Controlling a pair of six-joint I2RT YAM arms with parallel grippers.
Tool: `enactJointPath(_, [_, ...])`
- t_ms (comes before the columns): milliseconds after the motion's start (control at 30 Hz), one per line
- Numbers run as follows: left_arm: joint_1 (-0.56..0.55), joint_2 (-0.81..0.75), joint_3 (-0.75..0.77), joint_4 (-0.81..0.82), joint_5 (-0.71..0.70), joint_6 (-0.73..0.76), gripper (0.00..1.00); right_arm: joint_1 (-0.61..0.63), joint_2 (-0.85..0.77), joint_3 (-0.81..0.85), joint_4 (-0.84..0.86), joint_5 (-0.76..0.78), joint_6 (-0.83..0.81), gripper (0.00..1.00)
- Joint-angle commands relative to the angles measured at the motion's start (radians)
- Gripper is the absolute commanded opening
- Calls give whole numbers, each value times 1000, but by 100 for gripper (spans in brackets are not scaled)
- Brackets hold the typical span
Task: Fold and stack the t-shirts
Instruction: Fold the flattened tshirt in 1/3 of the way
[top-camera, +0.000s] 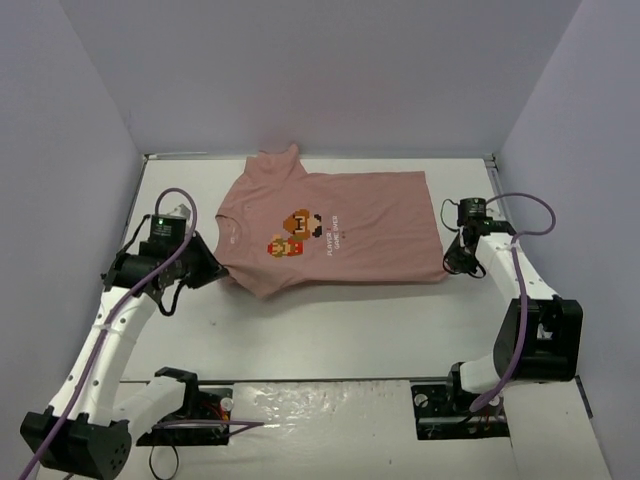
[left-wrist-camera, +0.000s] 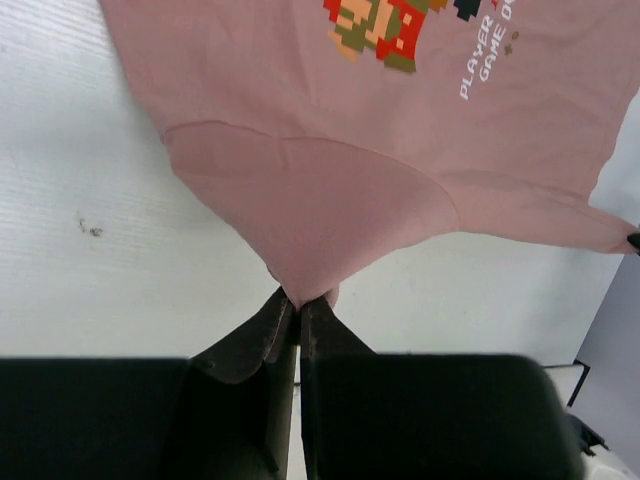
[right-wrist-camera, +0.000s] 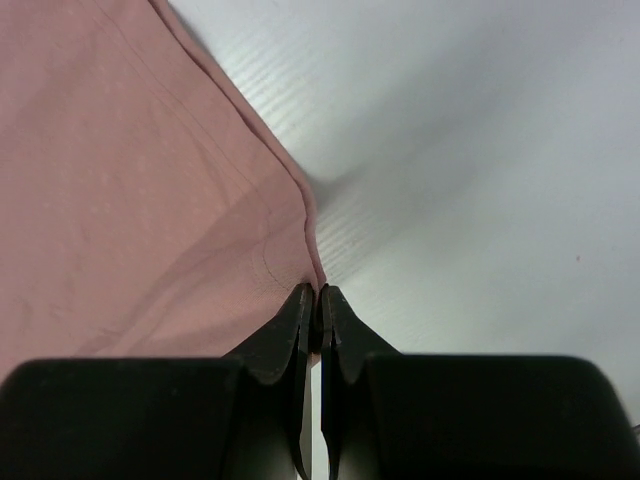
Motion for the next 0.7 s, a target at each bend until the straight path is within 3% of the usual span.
enactJointPath(0, [5, 107, 70, 91, -84, 8, 0, -3, 59, 109, -31, 59, -28, 0])
enactJointPath(400, [13, 386, 240, 189, -105, 135, 0, 0, 257, 305, -30, 60, -76, 0])
enactJointPath(667, [13, 474, 285, 201, -116, 183, 0, 12, 341, 394, -31, 57, -95, 0])
